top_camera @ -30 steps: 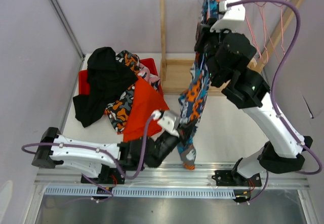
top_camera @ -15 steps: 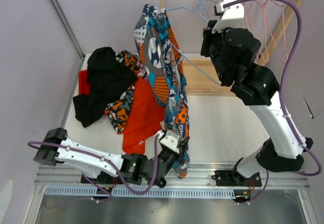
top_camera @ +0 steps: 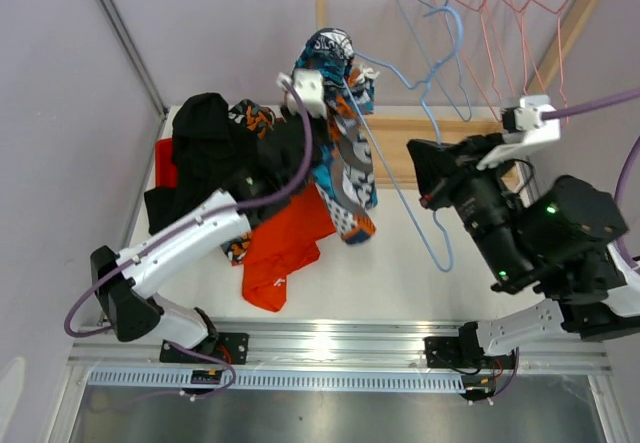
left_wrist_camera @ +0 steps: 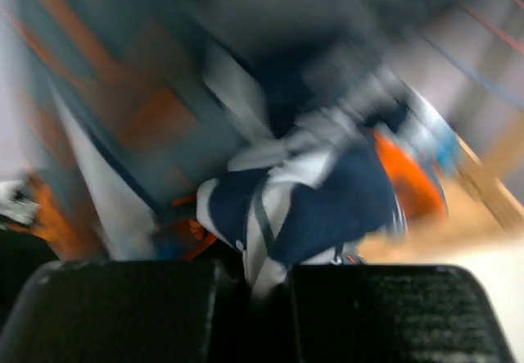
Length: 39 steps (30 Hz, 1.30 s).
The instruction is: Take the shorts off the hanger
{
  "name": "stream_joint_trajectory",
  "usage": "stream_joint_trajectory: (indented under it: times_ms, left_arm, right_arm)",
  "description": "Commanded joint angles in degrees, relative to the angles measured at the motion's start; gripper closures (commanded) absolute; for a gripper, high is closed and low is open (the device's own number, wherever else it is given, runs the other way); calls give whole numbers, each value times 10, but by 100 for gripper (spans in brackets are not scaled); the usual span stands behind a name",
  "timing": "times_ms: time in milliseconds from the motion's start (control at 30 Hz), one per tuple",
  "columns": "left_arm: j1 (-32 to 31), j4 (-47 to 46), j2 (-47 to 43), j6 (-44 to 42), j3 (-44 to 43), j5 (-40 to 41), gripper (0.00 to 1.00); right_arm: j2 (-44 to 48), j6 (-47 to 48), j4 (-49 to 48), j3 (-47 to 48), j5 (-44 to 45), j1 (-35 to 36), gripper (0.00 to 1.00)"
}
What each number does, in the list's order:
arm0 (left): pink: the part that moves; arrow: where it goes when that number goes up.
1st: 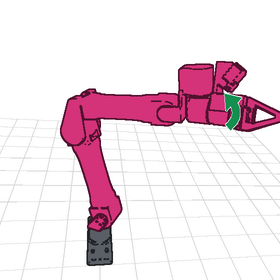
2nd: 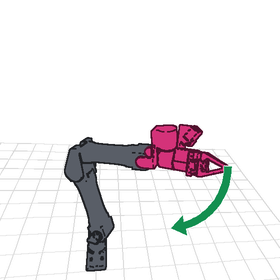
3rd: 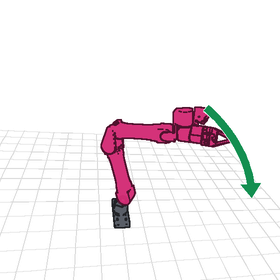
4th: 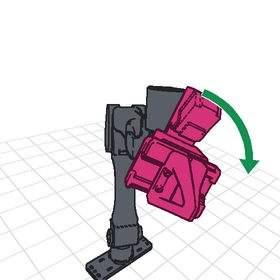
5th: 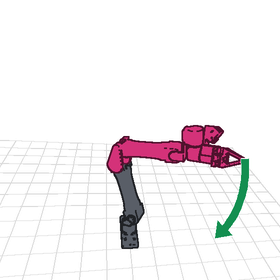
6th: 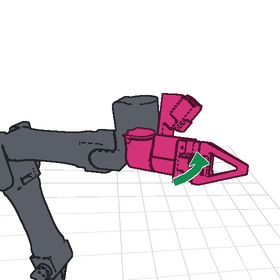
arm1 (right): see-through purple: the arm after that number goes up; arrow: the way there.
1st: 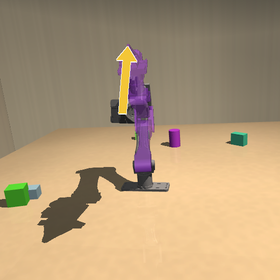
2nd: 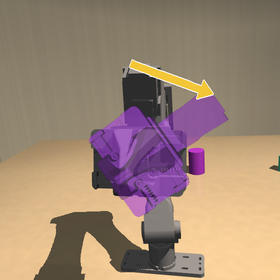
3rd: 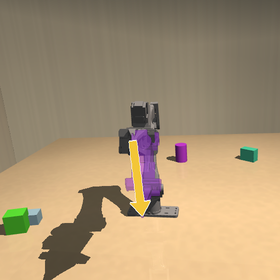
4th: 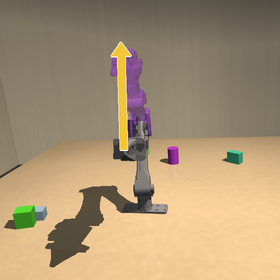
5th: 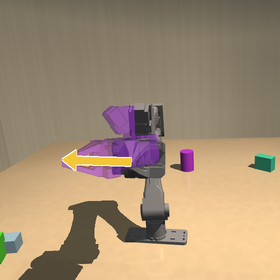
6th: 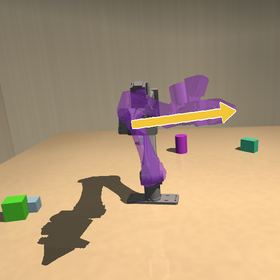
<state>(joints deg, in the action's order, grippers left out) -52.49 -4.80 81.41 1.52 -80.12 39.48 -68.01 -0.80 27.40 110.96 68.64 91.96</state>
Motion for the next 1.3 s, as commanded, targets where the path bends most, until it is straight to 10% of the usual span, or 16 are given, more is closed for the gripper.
stream_joint_trajectory:
  times_ms: [0,333,600,767,833,867,933,1267]
  left_arm:
    - [69,77,15,-20,-133,-70,100]
    - [335,279,108,56,-380,-158,100]
    - [430,299,118,121,-304,-224,100]
    - [429,203,4,172,-34,-265,100]
    - [429,183,-30,186,16,-258,82]
    - [430,182,-44,188,61,-253,41]
    - [432,202,-35,187,70,-258,1]
    - [409,275,-139,185,21,-298,1]
  right_arm:
    - [28,69,-138,-48,165,73,100]
    - [64,70,-168,-101,245,112,100]
    - [64,69,-166,-107,224,100,100]
    - [59,80,-164,-101,161,7,100]
    - [46,69,-139,-74,110,-32,100]
    - [39,55,-83,-57,88,-70,100]
    - [3,0,-14,14,16,-114,100]
    - [-143,-145,193,165,-351,-461,100]
